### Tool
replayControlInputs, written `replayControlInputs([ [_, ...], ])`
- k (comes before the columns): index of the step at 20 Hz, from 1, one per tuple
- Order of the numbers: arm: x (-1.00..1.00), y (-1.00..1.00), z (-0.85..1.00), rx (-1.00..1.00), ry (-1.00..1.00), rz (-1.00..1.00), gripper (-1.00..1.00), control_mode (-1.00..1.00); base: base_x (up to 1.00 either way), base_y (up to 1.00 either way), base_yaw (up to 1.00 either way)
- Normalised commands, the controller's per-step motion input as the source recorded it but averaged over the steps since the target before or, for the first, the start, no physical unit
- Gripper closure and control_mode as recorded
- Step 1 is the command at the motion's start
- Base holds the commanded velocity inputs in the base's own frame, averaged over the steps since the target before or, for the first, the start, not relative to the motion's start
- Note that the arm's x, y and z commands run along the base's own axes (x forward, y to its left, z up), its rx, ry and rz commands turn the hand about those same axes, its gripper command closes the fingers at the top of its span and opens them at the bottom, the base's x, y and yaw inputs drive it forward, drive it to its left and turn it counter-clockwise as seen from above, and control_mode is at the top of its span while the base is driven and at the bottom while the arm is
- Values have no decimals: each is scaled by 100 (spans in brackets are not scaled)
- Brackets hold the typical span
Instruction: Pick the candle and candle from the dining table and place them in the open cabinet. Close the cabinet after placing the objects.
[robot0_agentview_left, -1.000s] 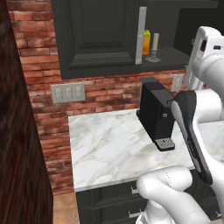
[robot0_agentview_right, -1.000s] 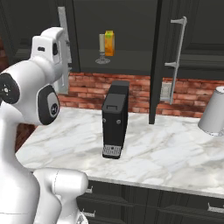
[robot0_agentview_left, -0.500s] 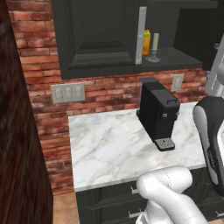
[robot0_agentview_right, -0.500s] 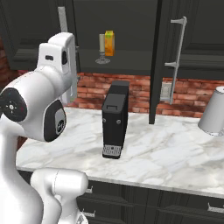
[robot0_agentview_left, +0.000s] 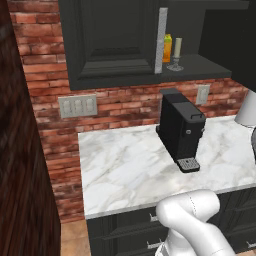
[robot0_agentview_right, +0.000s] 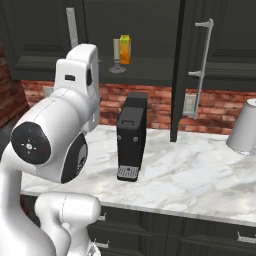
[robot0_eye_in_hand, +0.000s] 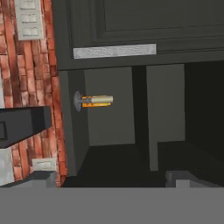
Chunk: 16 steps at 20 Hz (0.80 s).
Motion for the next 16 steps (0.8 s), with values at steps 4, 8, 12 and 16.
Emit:
replayControlInputs([
  [4,-45,-24,0,0,0,4,-100,-100,0,0,0],
  [8,-42,-15,0,0,0,2,-100,-100,0,0,0],
  [12,-41,-11,0,0,0,0,-100,-100,0,0,0],
  [16,-31,-11,0,0,0,0,-100,-100,0,0,0],
])
